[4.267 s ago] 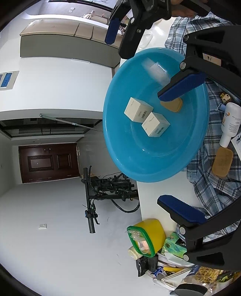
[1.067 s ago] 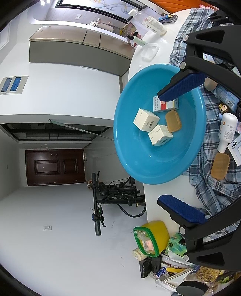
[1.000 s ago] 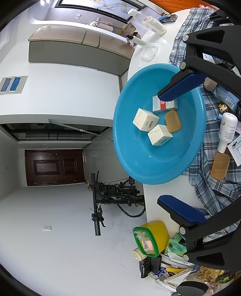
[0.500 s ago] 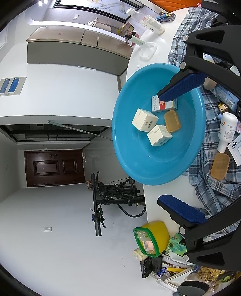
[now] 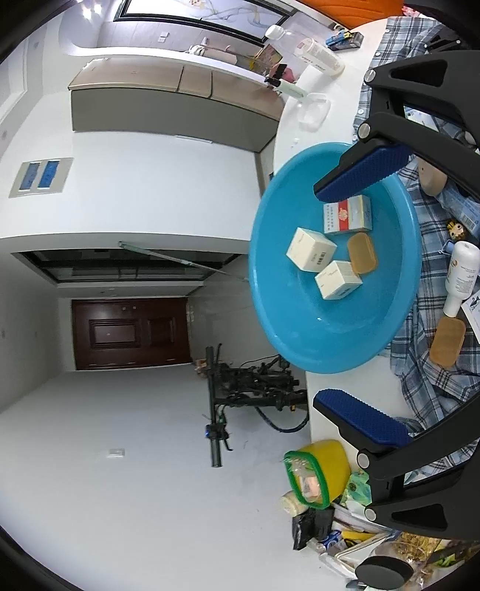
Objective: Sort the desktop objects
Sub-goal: 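Grasp the light blue Babycare wipes pack with the left tool while the right tool holds the Liqun box, then carry the wipes pack with the left tool while the right tool carries the Liqun box over the basin, then lower the wipes pack into the basin and open the left tool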
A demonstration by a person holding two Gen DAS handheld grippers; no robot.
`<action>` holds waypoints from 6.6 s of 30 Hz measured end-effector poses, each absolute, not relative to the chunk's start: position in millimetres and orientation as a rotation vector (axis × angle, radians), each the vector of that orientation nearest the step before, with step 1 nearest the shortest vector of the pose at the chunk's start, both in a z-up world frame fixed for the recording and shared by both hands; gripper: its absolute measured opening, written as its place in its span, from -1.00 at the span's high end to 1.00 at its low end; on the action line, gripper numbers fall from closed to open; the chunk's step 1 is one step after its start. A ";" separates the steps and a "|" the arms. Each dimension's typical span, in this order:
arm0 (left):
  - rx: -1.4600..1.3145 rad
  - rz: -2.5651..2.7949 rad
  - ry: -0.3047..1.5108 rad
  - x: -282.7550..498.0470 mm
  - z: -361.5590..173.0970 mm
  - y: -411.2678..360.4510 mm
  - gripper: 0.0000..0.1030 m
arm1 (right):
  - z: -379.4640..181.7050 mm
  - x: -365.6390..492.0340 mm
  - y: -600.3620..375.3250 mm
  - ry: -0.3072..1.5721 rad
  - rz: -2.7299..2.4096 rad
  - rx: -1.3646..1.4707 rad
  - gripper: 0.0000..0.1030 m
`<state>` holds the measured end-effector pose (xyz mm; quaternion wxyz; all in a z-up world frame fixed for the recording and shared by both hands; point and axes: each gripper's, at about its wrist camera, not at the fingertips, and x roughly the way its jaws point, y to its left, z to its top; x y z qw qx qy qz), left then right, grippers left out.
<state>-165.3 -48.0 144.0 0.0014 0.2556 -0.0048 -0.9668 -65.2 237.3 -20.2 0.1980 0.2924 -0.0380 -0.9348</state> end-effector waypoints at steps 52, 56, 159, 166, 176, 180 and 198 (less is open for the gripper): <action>1.239 -2.859 -0.049 -24.7 -49.7 -58.1 -0.45 | -20.2 -62.1 226.3 -0.047 -2.553 0.777 -0.72; 1.195 -2.871 -0.049 -20.5 -45.3 -58.1 -0.44 | -21.2 -61.8 224.7 -0.037 -2.556 0.778 -0.72; 0.928 -2.859 -0.151 -4.5 7.3 -36.2 -0.42 | 107.7 -274.4 152.4 0.042 -2.249 0.701 -0.72; 0.956 -2.941 -0.094 -45.3 62.7 -23.7 -0.42 | 102.0 -270.2 136.3 0.088 -2.220 0.717 -0.71; 0.828 -3.028 -0.093 -126.0 113.8 -4.2 -0.42 | 99.5 -277.8 146.8 0.044 -2.251 0.729 -0.72; 0.740 -3.043 -0.120 -164.3 132.0 2.3 -0.42 | 95.1 -282.5 148.0 0.027 -2.262 0.736 -0.71; 0.905 -2.935 -0.021 -247.6 86.6 -45.3 -0.42 | 94.0 -279.8 129.9 0.143 -2.395 0.733 -0.71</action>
